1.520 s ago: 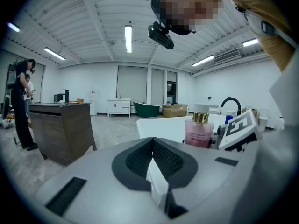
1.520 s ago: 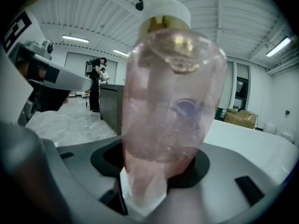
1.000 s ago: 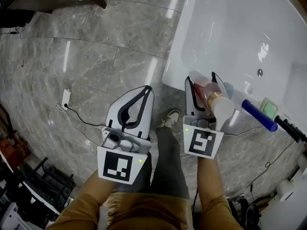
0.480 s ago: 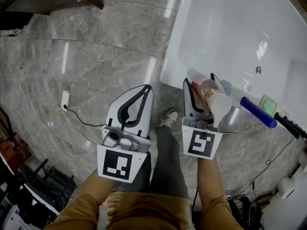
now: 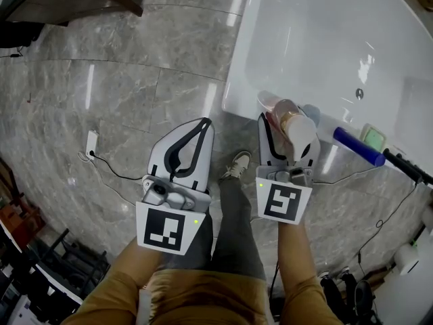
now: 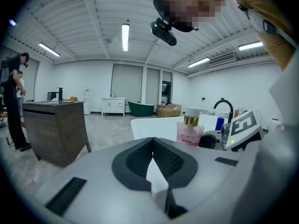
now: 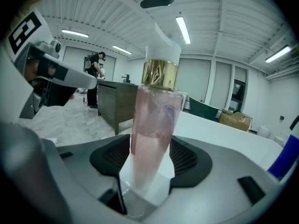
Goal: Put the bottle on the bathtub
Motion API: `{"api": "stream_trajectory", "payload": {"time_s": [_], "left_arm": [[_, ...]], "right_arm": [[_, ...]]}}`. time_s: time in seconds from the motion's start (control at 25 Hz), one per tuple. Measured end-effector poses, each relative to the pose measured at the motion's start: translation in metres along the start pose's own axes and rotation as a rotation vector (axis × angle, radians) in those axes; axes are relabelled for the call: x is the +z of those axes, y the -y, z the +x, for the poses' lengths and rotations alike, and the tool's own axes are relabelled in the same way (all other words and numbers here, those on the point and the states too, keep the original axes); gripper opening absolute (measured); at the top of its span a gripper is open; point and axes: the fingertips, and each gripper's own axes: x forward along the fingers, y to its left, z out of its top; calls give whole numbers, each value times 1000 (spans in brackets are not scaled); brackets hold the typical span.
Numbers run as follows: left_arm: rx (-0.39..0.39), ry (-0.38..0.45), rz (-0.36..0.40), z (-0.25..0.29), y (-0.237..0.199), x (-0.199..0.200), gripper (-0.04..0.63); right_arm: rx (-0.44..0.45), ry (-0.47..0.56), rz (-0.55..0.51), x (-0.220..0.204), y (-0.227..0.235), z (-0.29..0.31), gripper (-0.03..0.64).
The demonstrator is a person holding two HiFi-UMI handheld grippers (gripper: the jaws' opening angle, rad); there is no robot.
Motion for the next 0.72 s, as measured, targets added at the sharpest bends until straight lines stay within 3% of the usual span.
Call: {"api": "stream_trajectory", "payload": {"time_s": [0.72], "left_arm": [[-10, 19, 44, -72, 4, 44, 8]], "right_arm": [[-51, -52, 19, 17, -5, -62, 252]]}}
